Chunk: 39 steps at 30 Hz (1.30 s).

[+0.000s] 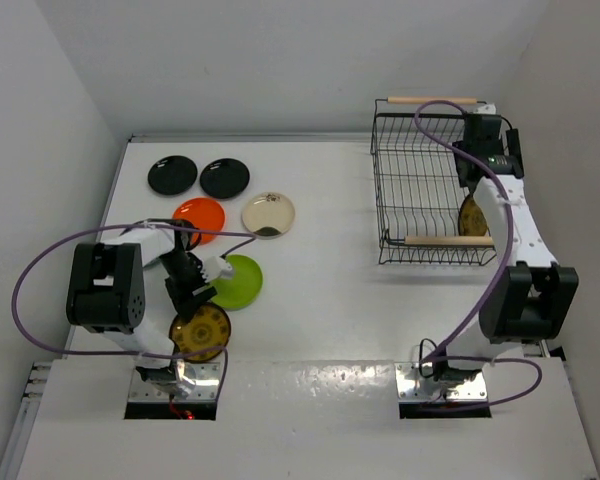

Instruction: Load the plates into the dish rack

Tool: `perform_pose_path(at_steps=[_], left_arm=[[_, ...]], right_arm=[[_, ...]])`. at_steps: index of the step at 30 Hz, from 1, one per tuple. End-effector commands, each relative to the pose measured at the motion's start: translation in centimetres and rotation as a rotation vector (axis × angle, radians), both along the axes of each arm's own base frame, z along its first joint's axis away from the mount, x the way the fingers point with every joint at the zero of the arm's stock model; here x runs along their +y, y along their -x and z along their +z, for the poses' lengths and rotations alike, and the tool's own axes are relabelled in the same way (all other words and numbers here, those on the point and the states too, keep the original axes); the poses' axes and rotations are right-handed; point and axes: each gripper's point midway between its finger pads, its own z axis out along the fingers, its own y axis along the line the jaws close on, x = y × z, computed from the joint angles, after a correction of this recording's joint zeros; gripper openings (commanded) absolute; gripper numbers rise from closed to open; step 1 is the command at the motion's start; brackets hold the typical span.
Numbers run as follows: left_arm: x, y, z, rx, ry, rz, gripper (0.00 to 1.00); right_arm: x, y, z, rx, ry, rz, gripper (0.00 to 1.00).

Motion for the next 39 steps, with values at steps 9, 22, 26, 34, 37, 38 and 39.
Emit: perform_pose_path(at_steps=[9, 22, 26, 34, 37, 38, 39], left_arm=[[-0.9, -2.1, -4.0, -0.12, 0.051, -0.016, 0.37], [-0.4, -5.3, 1.3, -0.234, 0.107, 0.043, 0.0], [-2.1, -7.1, 5.0, -0.262, 0.242, 0.03, 0.0], [-4.3, -6.7, 8.9, -0.236, 0.363, -0.065, 0.0], [-4.9, -8.1, 10.3, -0.288, 0.398, -0.07, 0.0], [-5.4, -8.4, 10.8, -0.295, 0.413, -0.059, 0.0], [-6.3, -8.8, 11.5, -0.313, 0.456, -0.067, 0.0]], right_arm=[[3.2, 1.1, 5.7, -0.21, -0.023, 0.082, 0.81], [6.1, 1.3, 7.4, -0.263, -0.046, 0.157, 0.82], [9.2, 0.8, 7.9, -0.273, -0.088, 0.266, 0.81], [27.1, 2.3, 5.4, -0.185, -0.483, 0.876, 0.81], [35.4, 4.8, 4.5, -0.158, -0.747, 1.107, 0.81], [38.1, 5.0, 4.8, -0.191, -0.822, 1.209, 0.81], [41.4, 6.2, 2.9, -0.119, -0.929, 1.229, 0.82]])
